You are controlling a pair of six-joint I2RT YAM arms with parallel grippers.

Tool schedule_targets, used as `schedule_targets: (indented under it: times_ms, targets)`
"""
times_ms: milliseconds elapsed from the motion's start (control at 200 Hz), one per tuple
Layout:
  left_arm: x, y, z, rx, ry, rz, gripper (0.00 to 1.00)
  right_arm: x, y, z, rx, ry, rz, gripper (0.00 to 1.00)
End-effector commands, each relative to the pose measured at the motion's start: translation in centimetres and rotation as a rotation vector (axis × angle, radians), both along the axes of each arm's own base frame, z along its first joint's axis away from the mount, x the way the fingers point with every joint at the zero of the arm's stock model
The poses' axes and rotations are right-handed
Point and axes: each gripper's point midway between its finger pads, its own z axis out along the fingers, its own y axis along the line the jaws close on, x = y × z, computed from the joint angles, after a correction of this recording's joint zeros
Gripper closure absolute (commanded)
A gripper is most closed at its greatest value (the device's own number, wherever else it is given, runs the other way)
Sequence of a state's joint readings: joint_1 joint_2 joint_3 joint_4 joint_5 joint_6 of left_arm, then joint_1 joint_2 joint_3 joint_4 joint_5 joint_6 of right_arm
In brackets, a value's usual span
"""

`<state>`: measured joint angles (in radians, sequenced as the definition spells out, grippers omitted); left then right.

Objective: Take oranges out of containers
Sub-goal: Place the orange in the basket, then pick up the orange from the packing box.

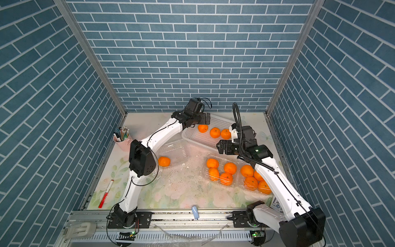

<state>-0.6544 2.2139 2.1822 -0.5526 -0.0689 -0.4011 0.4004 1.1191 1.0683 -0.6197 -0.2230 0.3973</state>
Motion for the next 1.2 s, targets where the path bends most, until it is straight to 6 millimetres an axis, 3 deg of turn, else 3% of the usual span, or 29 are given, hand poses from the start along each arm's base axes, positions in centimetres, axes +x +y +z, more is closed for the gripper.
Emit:
schedule_targets:
  times_ms: [0, 200, 400, 705, 850, 985, 1195]
  targets:
    - [-1.8, 1.1, 0.8, 0.037, -0.026, -0.041, 0.01, -0.4, 1.0, 1.1, 0.024, 0.019, 0.023, 0.03]
    - [-6.0, 6.1, 1.6, 0.092, -0.052, 0.011, 0.01, -0.8, 3.0, 1.7, 0.019, 0.021, 0.068, 0.04]
    - [-11.1, 10.8, -0.7, 0.132, 0.02, 0.04, 0.01, -1.1, 5.7, 1.1, 0.039, 0.04, 0.092, 0.05]
    - [-18.6, 21.2, -2.3, 0.191, 0.087, 0.285, 0.01, -1.7, 12.7, -1.9, 0.031, 0.11, 0.135, 0.09]
    - [-22.5, 24.1, -3.0, 0.132, 0.162, 0.358, 0.01, -1.9, 16.0, -3.0, -0.004, 0.119, 0.151, 0.09]
    - [-25.6, 26.6, -1.7, 0.116, 0.153, 0.396, 0.01, -2.2, 19.5, -3.9, -0.018, 0.139, 0.187, 0.08]
    - [-28.7, 31.0, 1.1, 0.157, 0.068, 0.474, 0.01, -2.2, 24.4, -5.0, -0.02, 0.167, 0.208, 0.12]
